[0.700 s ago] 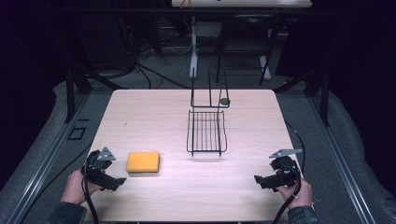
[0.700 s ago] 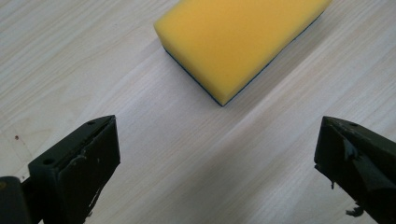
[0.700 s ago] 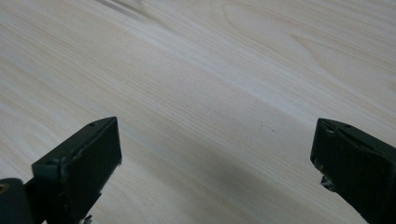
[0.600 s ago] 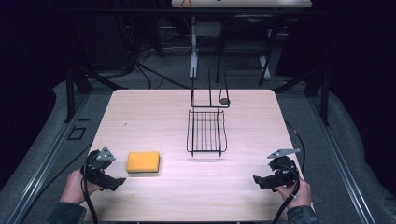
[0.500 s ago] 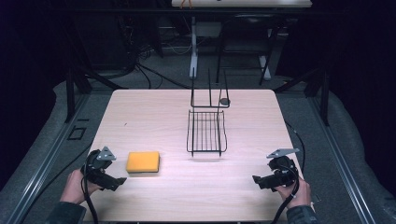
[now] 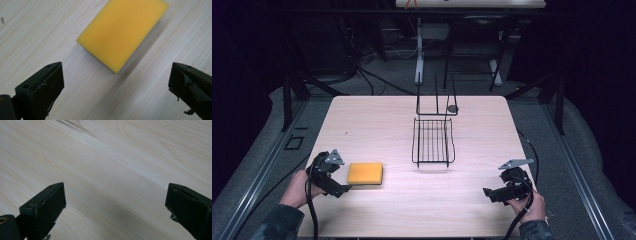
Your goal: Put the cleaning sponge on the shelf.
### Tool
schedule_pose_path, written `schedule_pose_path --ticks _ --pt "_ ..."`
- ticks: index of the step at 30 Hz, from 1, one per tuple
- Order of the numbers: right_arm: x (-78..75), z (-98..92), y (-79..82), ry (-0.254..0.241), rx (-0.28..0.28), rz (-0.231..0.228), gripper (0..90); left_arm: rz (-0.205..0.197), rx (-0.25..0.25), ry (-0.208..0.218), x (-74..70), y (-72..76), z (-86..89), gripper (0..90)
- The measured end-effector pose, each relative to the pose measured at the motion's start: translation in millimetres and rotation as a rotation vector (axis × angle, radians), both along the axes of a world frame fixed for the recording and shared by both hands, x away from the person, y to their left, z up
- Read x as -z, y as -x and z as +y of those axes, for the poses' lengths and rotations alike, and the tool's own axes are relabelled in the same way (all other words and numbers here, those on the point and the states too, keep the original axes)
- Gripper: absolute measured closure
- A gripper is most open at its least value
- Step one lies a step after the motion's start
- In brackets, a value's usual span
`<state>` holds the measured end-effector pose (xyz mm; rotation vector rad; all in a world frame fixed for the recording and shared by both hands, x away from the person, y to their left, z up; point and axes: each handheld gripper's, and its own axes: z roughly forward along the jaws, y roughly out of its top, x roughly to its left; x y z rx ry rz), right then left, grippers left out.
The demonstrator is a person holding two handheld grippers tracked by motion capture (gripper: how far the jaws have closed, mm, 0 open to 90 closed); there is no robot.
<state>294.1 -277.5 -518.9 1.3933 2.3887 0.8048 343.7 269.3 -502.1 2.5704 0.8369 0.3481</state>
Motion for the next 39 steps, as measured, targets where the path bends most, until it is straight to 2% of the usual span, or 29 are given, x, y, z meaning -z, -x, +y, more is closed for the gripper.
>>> schedule_pose_path --ticks 2,5,11,14,20,25,29,34,39 --pt "0.6 0.1 -0.5 -0.003 0.003 -0.005 2.8 0.010 0.025 0.004 -3.7 -5.0 -3.0 0.3" --pt "-0.5 -0.3 -0.7 -0.006 0.002 -0.007 3.0 0.017 0.058 -0.022 -6.3 -11.8 -8.9 0.3" --pt "0.2 0.0 0.6 -0.002 -0.007 -0.003 3.0 0.047 0.118 -0.055 -3.3 -25.8 -21.3 0.3" --pt "-0.3 -0.4 0.7 -0.003 -0.009 -0.006 3.1 0.070 0.134 -0.049 -1.5 -30.7 -24.4 0.0" --pt "-1.1 -1.1 1.2 -0.020 -0.008 -0.003 3.1 0.123 0.160 -0.074 8.6 -43.3 -32.8 0.0" --pt "-0.5 -2.4 1.2 -0.018 -0.011 -0.003 3.1 0.140 0.170 -0.111 14.4 -50.6 -36.8 0.3" --pt "-0.8 -1.6 1.6 -0.017 -0.013 -0.003 2.9 0.163 0.164 -0.111 19.6 -58.0 -39.0 0.4" --pt "-1.3 -1.8 2.5 -0.018 -0.012 -0.004 2.9 0.177 0.167 -0.132 24.4 -60.3 -41.9 0.6" --pt "-1.5 -2.4 2.9 -0.018 -0.010 -0.003 2.8 0.192 0.172 -0.130 28.7 -59.1 -43.5 3.2"
